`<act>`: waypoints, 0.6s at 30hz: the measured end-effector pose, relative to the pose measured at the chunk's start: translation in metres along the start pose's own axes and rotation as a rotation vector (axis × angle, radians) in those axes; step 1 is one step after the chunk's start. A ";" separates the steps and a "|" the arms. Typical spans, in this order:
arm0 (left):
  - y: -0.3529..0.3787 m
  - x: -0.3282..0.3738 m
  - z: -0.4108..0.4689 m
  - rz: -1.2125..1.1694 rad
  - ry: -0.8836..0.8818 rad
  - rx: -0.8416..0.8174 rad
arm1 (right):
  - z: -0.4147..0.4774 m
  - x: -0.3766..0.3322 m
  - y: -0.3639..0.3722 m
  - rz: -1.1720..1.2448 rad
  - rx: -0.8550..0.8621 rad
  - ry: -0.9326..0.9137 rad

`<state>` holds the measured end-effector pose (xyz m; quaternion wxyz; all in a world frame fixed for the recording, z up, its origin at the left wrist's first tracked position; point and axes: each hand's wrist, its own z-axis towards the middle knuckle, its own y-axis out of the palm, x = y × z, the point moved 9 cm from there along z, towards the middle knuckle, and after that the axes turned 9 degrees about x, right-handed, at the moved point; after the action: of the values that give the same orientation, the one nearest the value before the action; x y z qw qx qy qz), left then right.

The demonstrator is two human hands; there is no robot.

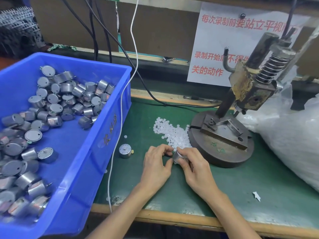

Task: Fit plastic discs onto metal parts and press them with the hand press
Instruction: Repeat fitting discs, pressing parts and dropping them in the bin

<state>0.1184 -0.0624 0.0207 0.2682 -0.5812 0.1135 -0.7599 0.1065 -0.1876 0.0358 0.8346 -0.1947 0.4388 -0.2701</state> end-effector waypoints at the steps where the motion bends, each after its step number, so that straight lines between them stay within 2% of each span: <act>1: 0.000 0.000 0.000 0.002 0.002 -0.004 | -0.001 -0.003 0.001 -0.032 -0.008 -0.031; 8: 0.001 -0.001 -0.001 -0.001 0.013 -0.008 | -0.005 -0.013 0.007 -0.112 -0.037 -0.133; 18: 0.001 0.001 -0.003 0.015 0.020 -0.029 | -0.007 -0.021 0.007 -0.159 -0.044 -0.154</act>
<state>0.1157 -0.0642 0.0201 0.2644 -0.5766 0.1313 -0.7618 0.0926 -0.1701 0.0412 0.8373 -0.2673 0.3624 -0.3100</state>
